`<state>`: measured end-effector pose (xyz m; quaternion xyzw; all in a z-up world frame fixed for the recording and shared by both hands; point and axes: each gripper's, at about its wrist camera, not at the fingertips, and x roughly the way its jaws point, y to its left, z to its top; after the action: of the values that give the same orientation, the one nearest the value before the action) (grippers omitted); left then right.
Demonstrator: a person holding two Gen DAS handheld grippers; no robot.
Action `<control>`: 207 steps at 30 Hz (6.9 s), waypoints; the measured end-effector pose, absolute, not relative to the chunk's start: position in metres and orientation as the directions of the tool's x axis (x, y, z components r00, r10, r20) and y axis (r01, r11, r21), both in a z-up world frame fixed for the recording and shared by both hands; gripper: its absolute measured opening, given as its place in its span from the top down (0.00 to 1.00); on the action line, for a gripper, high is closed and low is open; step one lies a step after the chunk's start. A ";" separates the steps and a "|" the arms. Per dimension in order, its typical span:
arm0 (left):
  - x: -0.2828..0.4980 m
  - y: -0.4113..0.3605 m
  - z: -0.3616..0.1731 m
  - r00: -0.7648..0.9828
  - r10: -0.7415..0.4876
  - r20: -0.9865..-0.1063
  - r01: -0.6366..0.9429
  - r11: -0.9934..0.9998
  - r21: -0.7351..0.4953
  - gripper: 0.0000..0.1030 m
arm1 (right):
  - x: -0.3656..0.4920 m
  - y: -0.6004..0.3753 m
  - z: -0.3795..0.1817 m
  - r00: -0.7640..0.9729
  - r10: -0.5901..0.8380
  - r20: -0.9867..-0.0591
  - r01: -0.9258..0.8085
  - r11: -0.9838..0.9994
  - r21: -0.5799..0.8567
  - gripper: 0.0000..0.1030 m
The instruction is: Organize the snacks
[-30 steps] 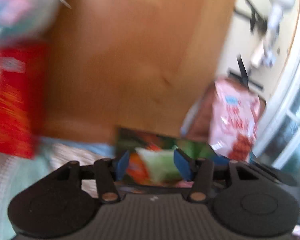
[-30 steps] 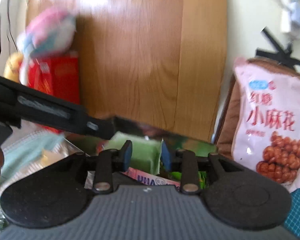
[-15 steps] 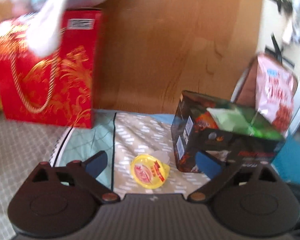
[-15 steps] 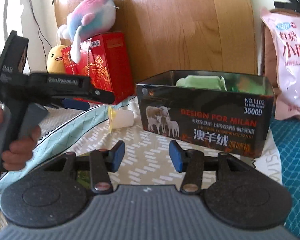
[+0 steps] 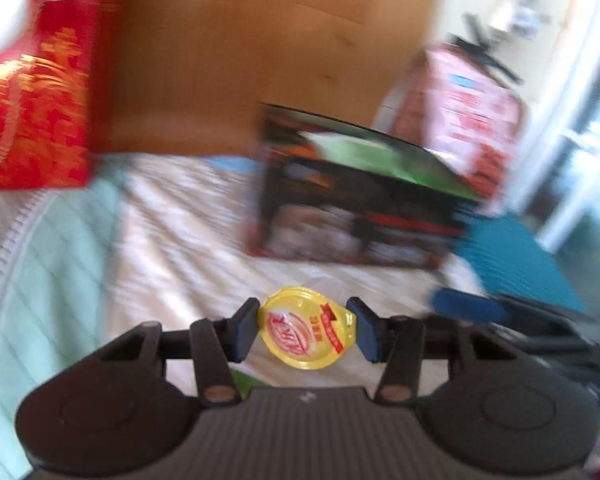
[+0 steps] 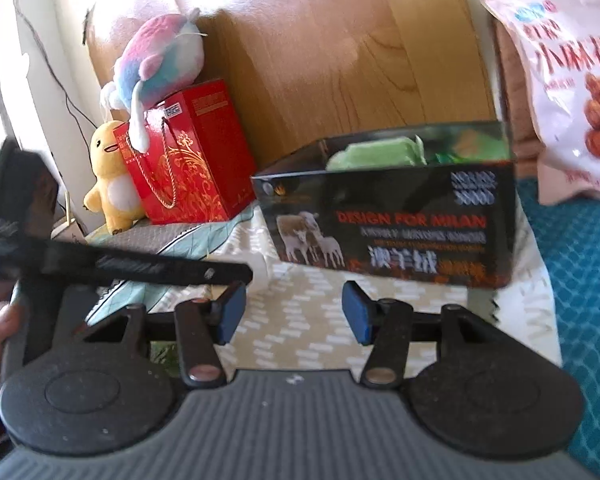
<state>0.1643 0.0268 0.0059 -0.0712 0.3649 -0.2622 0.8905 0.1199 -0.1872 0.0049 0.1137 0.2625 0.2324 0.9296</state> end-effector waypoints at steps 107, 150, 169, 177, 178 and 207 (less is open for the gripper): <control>0.112 0.113 -0.004 0.669 -0.497 -0.552 0.200 0.836 -0.510 0.29 | 0.117 -0.169 -0.024 0.514 0.734 -0.445 -0.279 0.633 0.722 0.74; 0.102 0.090 -0.014 0.509 -0.783 -0.358 0.308 0.554 -0.774 0.14 | 0.074 -0.258 -0.050 0.581 0.787 -0.208 -0.171 0.368 0.914 0.84; 0.164 0.035 0.062 0.545 -0.747 -0.381 0.435 0.640 -0.634 0.59 | 0.117 -0.267 0.016 0.613 0.782 -0.107 -0.308 0.362 0.880 0.84; 0.259 -0.002 0.077 0.628 -0.612 -0.481 0.365 0.777 -0.512 0.58 | 0.184 -0.234 0.058 0.771 0.571 -0.280 -0.354 0.751 0.557 0.75; 0.268 -0.008 0.074 0.642 -0.580 -0.502 0.347 0.803 -0.485 0.57 | 0.191 -0.229 0.057 0.789 0.532 -0.306 -0.339 0.793 0.507 0.72; 0.075 -0.008 0.022 0.798 -0.272 -0.538 0.198 0.961 -0.191 0.34 | 0.020 -0.221 0.001 0.888 0.308 -0.340 -0.202 0.928 0.315 0.58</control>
<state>0.0748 -0.0080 0.0222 -0.0627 0.2928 -0.1242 0.9460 0.0196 -0.2212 0.0007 0.1366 0.1955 0.1325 0.9621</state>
